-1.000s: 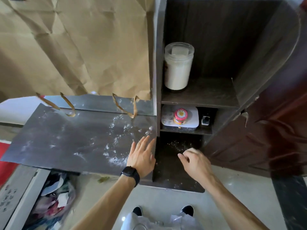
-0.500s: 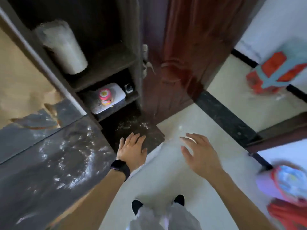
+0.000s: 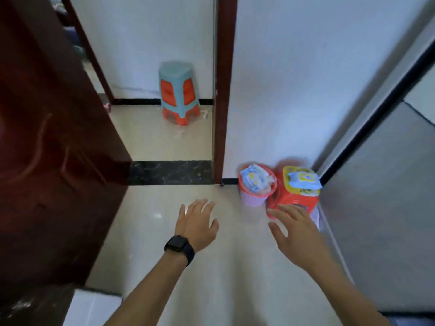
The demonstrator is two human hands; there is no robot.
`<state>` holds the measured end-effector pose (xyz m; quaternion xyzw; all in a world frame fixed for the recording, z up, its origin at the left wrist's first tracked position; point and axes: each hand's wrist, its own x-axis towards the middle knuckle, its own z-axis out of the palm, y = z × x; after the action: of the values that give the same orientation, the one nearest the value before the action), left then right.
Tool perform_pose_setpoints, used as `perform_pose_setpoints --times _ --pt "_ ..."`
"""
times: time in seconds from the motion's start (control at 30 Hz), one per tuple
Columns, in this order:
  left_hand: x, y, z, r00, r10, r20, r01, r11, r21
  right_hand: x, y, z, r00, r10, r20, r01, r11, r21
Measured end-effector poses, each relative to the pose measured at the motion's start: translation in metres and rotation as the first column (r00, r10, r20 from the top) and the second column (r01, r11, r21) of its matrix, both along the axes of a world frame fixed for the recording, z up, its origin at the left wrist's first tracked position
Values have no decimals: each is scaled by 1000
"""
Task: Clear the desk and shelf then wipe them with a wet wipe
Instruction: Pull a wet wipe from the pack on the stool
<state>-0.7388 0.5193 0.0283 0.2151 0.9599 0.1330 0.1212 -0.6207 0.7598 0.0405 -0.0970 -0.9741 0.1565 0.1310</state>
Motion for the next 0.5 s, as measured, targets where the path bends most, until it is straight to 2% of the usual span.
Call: perform_pose_setpoints --times 0.23,0.4,0.5 --pt "-7 216 5 966 -255 -31 255 967 -11 60 181 -8 964 -262 45 261 965 13" --pt "-37 320 0 921 -386 -56 385 922 -28 41 277 -20 934 -342 105 345 939 -6" --pt "-74 374 -9 914 -404 -48 401 914 -55 7 330 -29 926 -338 170 345 939 -9"
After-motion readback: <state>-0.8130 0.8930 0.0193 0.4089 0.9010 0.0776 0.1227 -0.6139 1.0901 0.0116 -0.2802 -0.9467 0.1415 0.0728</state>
